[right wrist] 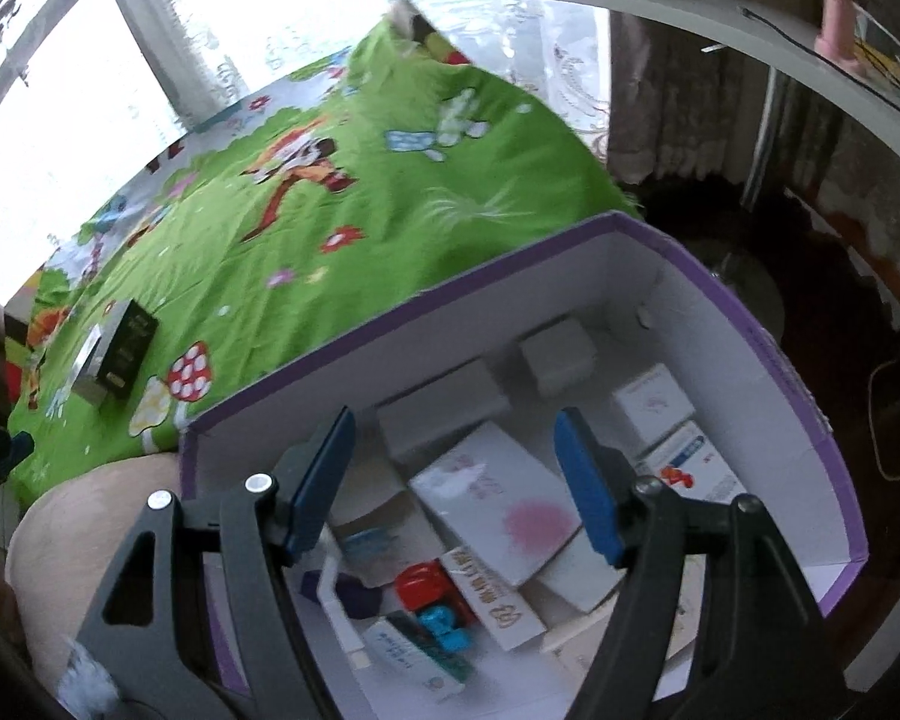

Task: Organize rigid objects
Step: 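Move both tools back toward the white barcode box and black box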

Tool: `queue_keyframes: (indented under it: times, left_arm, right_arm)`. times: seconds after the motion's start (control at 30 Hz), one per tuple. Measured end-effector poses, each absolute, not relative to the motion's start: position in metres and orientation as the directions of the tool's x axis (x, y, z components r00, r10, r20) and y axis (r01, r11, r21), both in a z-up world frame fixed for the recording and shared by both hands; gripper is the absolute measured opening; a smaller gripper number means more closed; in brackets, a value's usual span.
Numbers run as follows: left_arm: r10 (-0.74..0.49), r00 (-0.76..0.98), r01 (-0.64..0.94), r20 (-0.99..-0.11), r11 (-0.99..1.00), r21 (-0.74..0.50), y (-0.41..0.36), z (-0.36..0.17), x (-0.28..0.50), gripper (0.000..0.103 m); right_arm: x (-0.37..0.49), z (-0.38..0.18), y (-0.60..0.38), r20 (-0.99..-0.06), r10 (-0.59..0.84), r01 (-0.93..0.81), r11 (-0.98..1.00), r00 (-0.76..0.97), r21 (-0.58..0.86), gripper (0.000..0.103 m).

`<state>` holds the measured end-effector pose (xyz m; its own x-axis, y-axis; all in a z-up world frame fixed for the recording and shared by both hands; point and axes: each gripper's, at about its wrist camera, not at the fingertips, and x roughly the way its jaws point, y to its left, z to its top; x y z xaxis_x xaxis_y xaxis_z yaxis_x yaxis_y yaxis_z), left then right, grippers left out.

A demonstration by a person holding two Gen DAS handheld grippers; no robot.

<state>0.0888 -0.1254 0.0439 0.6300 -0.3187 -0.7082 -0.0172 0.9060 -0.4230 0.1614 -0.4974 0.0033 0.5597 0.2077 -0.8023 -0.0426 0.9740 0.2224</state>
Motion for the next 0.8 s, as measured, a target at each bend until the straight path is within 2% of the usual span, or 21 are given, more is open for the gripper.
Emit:
queue_keyframes:
  times: [0.1,0.23,0.4,0.63,0.8]
  left_arm:
    - [-0.290,0.635,-0.055,-0.716,0.908,-0.416,-0.109,0.041,0.087,0.070]
    - [-0.219,0.622,-0.079,-0.752,0.938,-0.338,-0.097,0.039,0.095,0.070]
    - [-0.180,0.608,-0.069,-0.773,0.958,-0.277,-0.083,0.032,0.114,0.070]
    - [-0.129,0.572,0.002,-0.810,0.988,-0.155,-0.076,0.022,0.154,0.070]
    - [-0.138,0.554,0.049,-0.821,0.990,-0.133,-0.072,0.012,0.172,0.070]
  right_arm:
    - [0.160,0.006,-0.479,-0.805,0.216,-0.079,0.975,0.553,0.208,0.072]
    - [0.160,0.009,-0.452,-0.807,0.252,-0.139,0.968,0.534,0.210,0.072]
    - [0.161,0.013,-0.420,-0.807,0.289,-0.190,0.956,0.515,0.222,0.077]
    - [0.159,0.021,-0.373,-0.805,0.327,-0.265,0.939,0.496,0.218,0.080]
    - [0.160,0.028,-0.338,-0.799,0.356,-0.328,0.921,0.485,0.212,0.083]
